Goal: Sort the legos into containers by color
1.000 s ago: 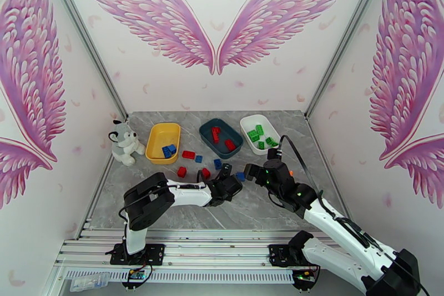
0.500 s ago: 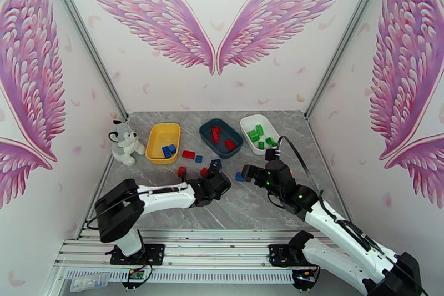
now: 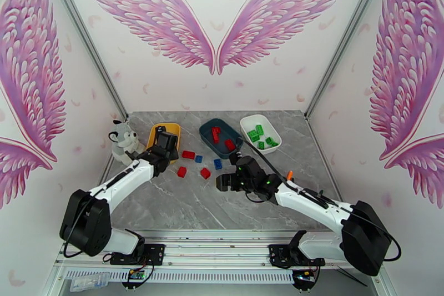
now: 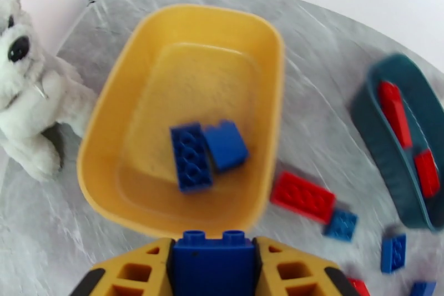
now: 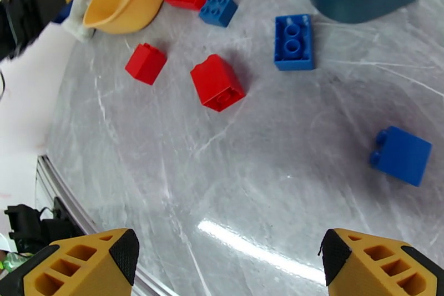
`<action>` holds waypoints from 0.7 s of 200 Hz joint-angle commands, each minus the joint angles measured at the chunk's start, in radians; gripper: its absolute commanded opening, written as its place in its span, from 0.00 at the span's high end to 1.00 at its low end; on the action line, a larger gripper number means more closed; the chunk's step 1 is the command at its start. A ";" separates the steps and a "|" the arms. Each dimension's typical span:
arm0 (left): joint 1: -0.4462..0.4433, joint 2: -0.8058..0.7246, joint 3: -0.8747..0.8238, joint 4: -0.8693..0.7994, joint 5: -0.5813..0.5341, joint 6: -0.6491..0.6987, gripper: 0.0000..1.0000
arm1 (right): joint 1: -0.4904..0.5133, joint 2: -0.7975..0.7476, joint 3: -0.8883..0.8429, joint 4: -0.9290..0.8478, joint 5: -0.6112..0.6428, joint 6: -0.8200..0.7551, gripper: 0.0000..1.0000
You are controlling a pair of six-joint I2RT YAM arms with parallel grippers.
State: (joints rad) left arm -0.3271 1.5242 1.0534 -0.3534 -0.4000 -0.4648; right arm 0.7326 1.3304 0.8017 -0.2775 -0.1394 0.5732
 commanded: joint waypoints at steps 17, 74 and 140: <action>0.091 0.125 0.136 0.012 0.112 0.053 0.41 | 0.011 -0.004 0.033 -0.016 0.007 -0.030 0.08; -0.024 0.005 0.086 0.017 0.085 0.048 0.24 | 0.010 -0.087 0.019 -0.075 0.170 -0.032 0.06; -0.284 -0.013 -0.042 0.091 0.086 -0.005 0.21 | -0.028 -0.175 -0.009 -0.123 0.322 0.008 0.01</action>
State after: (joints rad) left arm -0.5632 1.4963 1.0653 -0.2951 -0.3122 -0.4347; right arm 0.7273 1.2083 0.8078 -0.3710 0.1085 0.5575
